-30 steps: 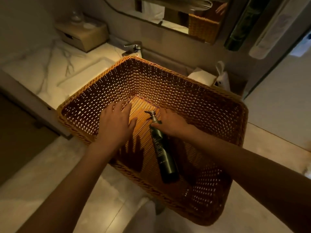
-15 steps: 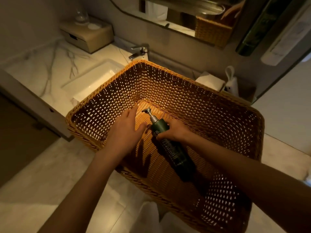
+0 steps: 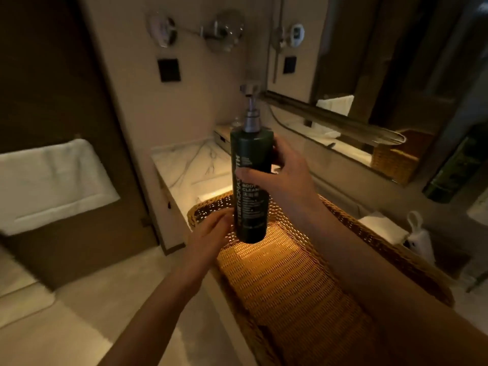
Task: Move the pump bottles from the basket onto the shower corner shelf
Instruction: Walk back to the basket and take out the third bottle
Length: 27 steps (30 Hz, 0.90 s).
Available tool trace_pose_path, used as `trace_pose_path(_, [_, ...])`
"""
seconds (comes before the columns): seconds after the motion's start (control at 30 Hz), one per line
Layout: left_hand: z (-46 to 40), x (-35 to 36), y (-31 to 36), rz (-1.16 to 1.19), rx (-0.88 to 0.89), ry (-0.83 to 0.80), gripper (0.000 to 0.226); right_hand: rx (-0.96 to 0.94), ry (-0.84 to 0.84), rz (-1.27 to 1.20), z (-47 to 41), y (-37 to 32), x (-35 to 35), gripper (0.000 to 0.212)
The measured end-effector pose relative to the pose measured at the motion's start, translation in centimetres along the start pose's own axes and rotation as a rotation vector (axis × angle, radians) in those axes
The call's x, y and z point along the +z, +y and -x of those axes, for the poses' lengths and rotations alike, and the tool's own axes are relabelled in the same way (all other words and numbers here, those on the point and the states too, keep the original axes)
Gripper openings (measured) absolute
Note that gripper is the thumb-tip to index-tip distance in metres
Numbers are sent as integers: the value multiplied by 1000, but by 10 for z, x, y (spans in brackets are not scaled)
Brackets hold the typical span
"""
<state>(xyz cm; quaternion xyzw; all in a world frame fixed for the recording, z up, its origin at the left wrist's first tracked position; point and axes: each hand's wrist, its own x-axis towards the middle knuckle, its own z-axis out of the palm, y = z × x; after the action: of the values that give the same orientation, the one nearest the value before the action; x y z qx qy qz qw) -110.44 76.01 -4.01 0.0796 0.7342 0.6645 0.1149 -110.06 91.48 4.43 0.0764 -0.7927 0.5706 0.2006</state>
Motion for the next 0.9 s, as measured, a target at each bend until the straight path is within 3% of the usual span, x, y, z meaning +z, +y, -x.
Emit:
trace_pose_path(0.2, [90,-57,-6,594,-115,152,47,-120,-264,-204,26,-46,58,61])
trace_pose_path(0.53, [242,-151,-48,1154,-126,590,42,-68,-630,-451,91,-85,217,53])
trace_pose_path(0.9, [335,-317,-109,1338,-34,856,44,-43,-859,-509,147,-136,441,52])
